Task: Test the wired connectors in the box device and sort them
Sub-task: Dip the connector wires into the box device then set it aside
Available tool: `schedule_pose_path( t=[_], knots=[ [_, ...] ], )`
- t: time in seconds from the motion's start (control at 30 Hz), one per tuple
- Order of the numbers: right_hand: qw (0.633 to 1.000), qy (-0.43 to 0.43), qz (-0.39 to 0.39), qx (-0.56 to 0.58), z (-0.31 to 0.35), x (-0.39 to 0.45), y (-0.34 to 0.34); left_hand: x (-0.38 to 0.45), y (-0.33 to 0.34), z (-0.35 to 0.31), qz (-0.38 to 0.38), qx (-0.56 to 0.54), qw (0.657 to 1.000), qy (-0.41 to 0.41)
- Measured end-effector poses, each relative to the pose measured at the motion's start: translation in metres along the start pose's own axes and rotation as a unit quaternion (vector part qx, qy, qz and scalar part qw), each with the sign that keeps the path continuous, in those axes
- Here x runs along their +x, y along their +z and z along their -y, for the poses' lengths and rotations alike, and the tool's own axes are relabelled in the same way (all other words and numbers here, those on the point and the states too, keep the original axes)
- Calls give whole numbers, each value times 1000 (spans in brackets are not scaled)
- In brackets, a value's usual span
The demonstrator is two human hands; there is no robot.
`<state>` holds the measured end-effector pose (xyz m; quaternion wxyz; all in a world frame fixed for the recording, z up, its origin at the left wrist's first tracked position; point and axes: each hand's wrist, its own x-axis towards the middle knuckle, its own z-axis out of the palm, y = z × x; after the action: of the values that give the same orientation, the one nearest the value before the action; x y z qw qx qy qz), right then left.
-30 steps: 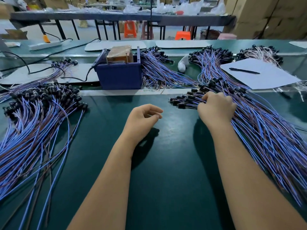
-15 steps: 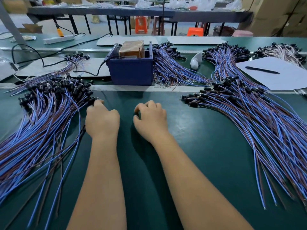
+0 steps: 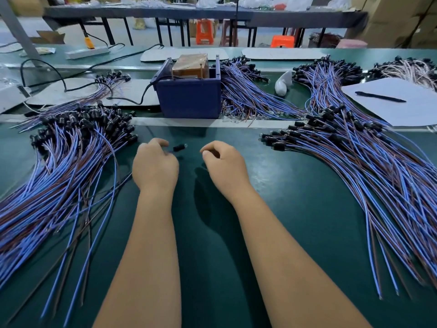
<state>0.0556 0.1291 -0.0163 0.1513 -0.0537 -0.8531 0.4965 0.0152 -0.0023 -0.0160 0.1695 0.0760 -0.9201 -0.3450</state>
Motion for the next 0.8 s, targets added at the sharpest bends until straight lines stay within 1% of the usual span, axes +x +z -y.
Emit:
schedule_pose_path(
  t=[0.07,0.1,0.17,0.2,0.27,0.37,0.4,0.43,0.47,0.53,0.6,0.67,0.73,0.8],
  knots=[
    [996,35,-27,79,0,1,-3,-2,4,-7,-12,-105,994,35],
    [991,52,-39,119,0,2,-5,-4,6,-12,-10,-174,984,42],
    [976,76,-52,199,0,4,-9,-10,8,-22,2,-305,951,42],
    [967,84,-53,235,0,5,-10,-13,8,-27,13,-367,929,38],
    [952,95,-46,287,1,7,-14,-18,7,-37,53,-486,872,29],
    [936,105,-1,336,0,9,-20,-23,6,-46,154,-613,775,23],
    [934,101,18,342,1,9,-21,-24,6,-48,202,-629,751,22],
    [932,96,33,347,1,9,-23,-25,7,-48,257,-628,734,26],
    [930,92,40,355,1,9,-24,-27,7,-49,314,-614,724,32],
    [920,96,38,378,1,8,-27,-31,6,-50,405,-563,720,35],
    [911,116,21,395,0,7,-29,-35,4,-52,451,-514,729,26],
    [902,141,-12,409,-1,8,-30,-36,3,-53,472,-476,741,22],
    [884,152,-37,440,-1,10,-31,-36,2,-51,505,-453,734,17],
    [872,154,-42,463,-3,12,-33,-36,0,-49,540,-422,728,23]
  ],
)
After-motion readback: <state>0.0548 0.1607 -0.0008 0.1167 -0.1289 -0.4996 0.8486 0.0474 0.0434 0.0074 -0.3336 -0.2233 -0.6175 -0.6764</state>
